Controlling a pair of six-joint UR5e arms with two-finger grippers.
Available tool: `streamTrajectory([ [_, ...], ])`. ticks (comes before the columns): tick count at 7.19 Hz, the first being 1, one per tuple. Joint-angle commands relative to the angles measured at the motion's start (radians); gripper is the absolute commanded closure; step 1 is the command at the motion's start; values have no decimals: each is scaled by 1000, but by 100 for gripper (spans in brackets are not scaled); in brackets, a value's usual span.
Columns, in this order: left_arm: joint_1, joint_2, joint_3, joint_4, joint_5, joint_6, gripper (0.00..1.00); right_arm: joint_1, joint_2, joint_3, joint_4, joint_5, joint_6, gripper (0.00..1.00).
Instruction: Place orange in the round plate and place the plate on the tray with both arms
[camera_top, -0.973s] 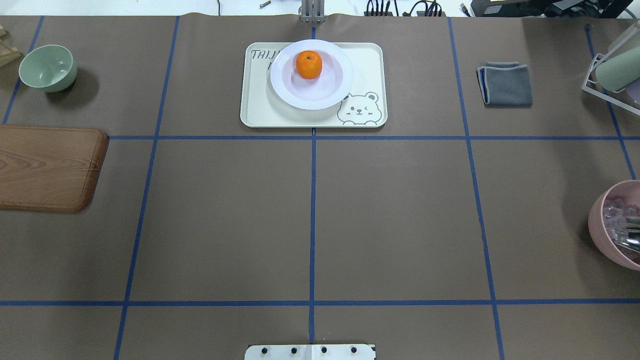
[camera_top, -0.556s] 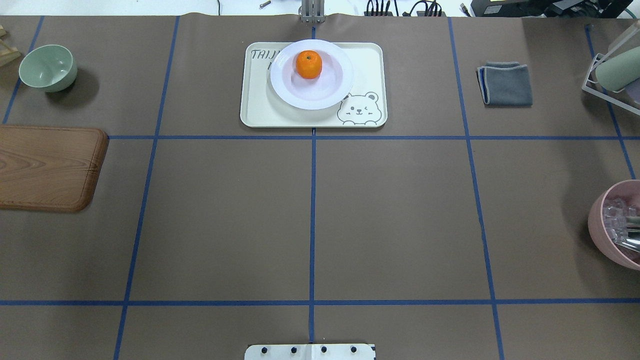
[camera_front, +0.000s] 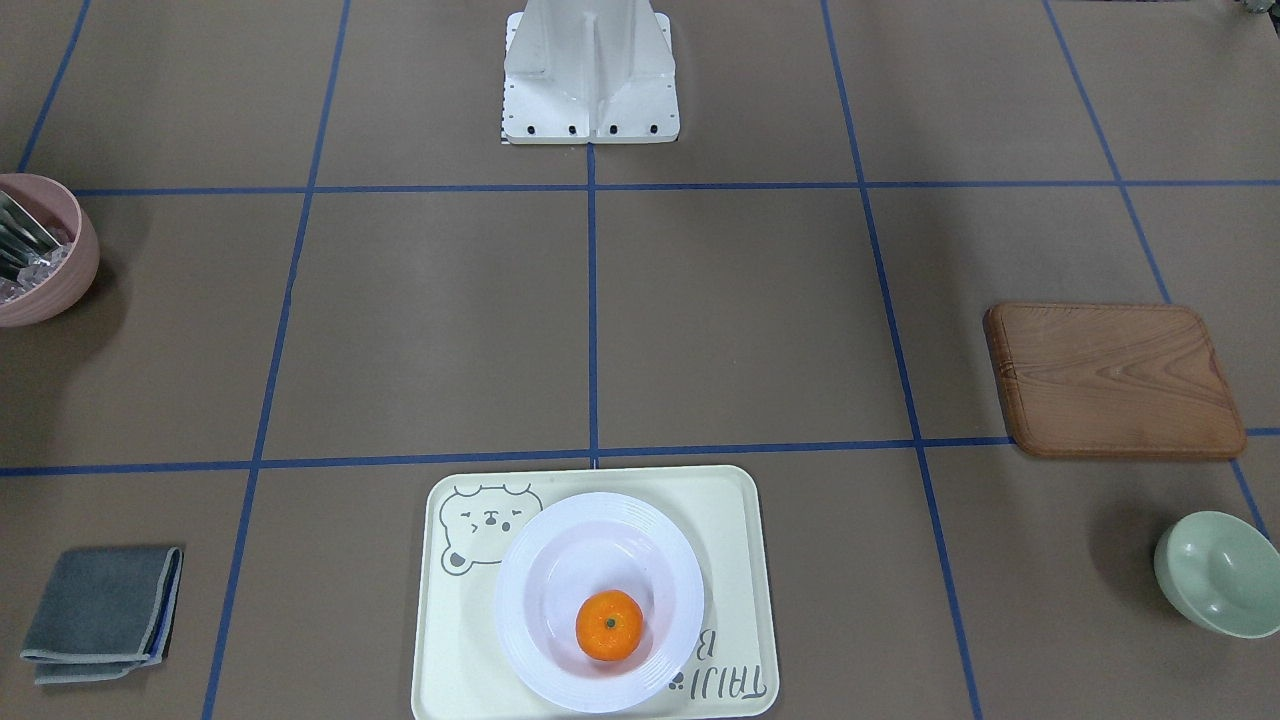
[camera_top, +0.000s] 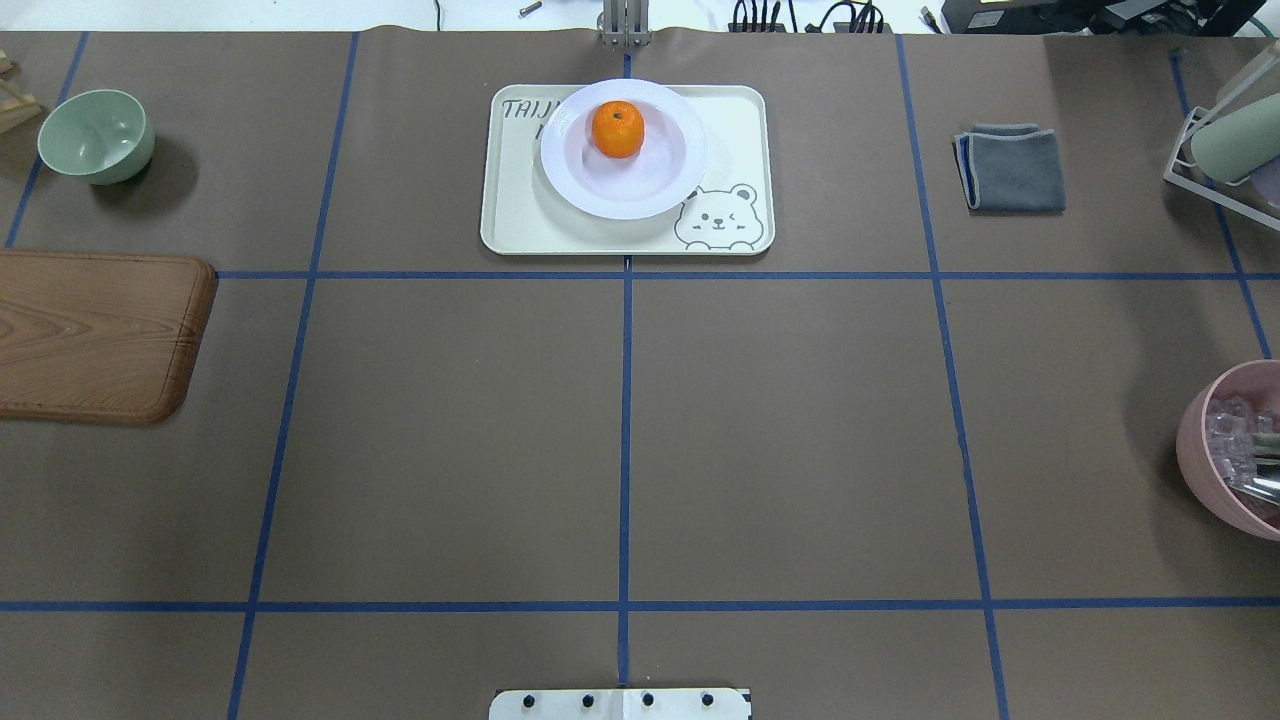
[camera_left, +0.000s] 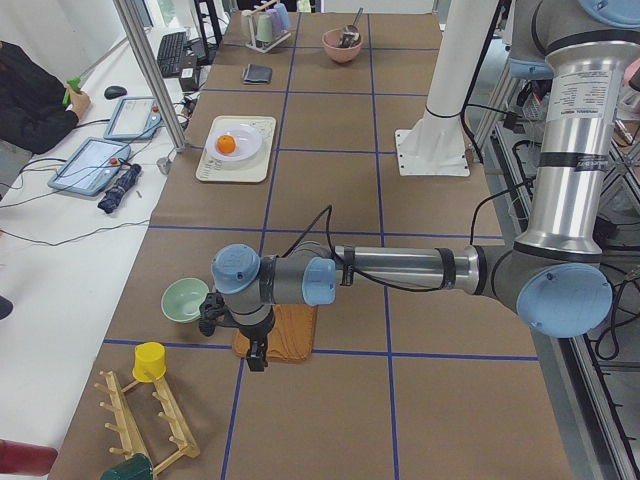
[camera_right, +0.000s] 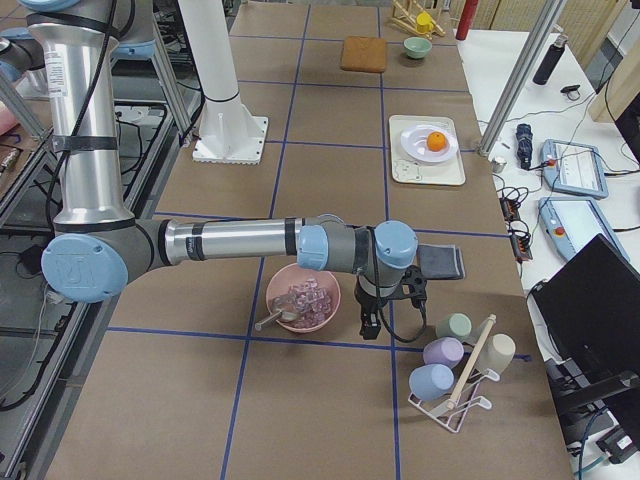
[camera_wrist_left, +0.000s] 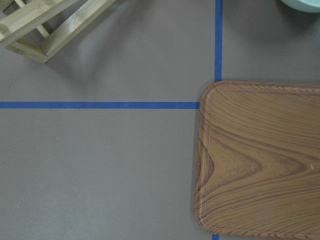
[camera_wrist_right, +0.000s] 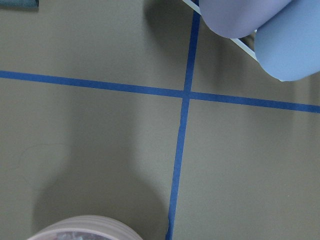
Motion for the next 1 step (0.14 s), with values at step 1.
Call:
streamTrajectory([
  [1, 0, -3, 4, 0, 0, 1, 2, 0, 1, 0, 0, 0, 0, 0],
])
